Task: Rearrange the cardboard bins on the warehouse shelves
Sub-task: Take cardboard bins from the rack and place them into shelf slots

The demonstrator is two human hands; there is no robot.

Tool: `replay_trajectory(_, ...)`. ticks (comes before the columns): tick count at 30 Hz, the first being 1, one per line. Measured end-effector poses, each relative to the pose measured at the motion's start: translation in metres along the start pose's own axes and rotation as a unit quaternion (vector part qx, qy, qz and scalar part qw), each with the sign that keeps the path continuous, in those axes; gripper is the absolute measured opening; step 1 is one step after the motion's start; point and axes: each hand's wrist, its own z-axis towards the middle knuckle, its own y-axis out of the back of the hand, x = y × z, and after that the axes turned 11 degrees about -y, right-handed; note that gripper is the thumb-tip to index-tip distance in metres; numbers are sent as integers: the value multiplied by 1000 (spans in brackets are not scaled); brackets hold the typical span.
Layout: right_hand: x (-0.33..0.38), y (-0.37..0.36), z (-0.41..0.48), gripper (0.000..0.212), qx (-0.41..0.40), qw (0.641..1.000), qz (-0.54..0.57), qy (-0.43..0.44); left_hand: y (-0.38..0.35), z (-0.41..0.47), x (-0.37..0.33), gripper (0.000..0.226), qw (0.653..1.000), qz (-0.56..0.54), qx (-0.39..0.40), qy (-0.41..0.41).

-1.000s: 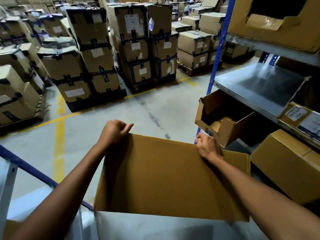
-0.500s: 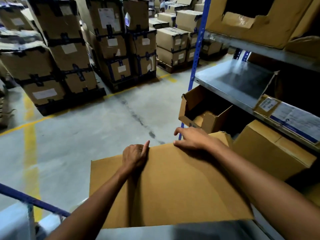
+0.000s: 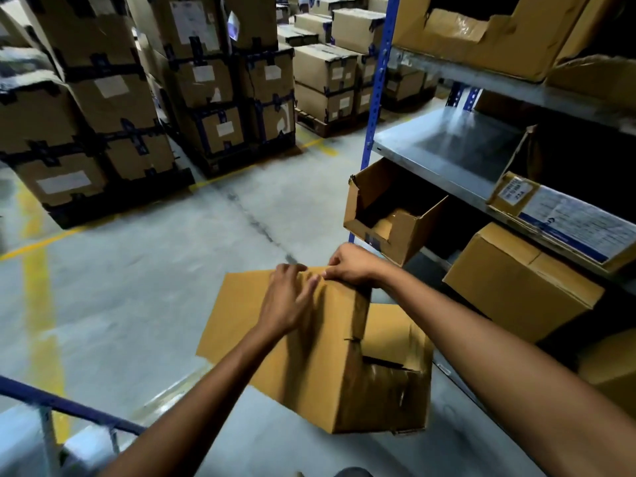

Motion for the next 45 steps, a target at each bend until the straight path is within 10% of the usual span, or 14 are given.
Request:
replay_trajectory(8, 60, -22, 12, 19, -61, 996, -41, -55, -6, -39, -28, 92, 997, -68, 10, 30)
replay_trajectory(15, 63, -35, 20, 29, -24, 960, 280, -23, 16, -17, -13, 57, 992, -17, -98, 83)
replay_trajectory(22, -28, -48, 16, 61, -356, 928, -27, -105, 45, 10, 45, 19, 981, -9, -96, 166)
replay_trajectory(27, -79, -59, 3, 109, -293, 887, 215, -283, 56, 21, 49, 4, 970, -57, -113, 207)
replay_trajectory(33, -91, -57, -16, 42, -253, 843, 339, -333, 44, 28, 22, 22, 983, -51, -79, 160)
replay_trajectory(45, -86, -31, -79, 18, -353, 847, 309, -250, 45, 21, -36, 29, 980, -40, -78, 176)
